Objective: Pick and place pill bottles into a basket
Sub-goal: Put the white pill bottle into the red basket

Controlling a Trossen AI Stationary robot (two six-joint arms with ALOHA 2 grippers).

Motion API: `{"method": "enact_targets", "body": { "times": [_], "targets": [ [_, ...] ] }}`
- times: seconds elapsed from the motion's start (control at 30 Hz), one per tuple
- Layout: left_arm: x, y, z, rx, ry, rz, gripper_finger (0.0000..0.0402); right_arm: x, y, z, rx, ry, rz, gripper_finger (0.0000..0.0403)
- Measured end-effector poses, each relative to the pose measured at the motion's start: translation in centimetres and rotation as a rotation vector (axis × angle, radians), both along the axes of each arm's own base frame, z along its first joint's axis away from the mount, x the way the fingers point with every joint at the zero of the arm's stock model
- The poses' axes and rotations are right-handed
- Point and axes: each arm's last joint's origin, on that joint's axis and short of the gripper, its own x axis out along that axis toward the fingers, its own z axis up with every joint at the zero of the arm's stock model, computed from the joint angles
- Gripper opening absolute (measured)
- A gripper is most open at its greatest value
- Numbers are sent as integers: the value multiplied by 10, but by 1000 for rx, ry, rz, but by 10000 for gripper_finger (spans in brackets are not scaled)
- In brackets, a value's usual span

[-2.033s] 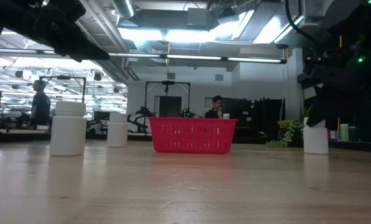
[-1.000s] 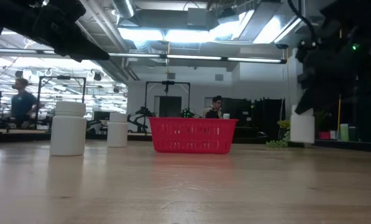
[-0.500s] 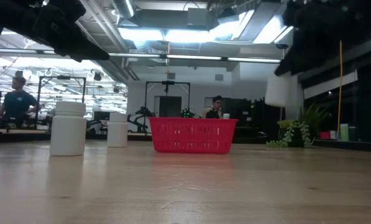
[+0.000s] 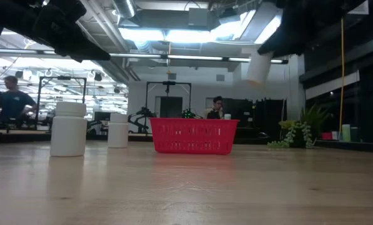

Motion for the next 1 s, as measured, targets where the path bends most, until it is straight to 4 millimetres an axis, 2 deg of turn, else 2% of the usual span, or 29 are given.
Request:
{"method": "enact_targets", "body": {
  "times": [0.2, 0.43, 0.63, 0.87, 1.0],
  "targets": [
    [0, 0, 0, 0, 0, 0, 4, 22, -7, -5, 8, -25, 152, 153],
    [0, 0, 0, -21, -6, 7, 4, 45, -28, -18, 0, -33, 206, 153],
    [0, 0, 0, -9, -2, 3, 3, 51, -51, -26, 14, -6, 166, 153],
    [0, 0, 0, -1, 0, 0, 8, 58, -67, -7, 13, -28, 193, 153],
    [0, 0, 0, -1, 0, 0, 6, 67, -75, -3, -14, 61, 197, 153]
  ]
}}
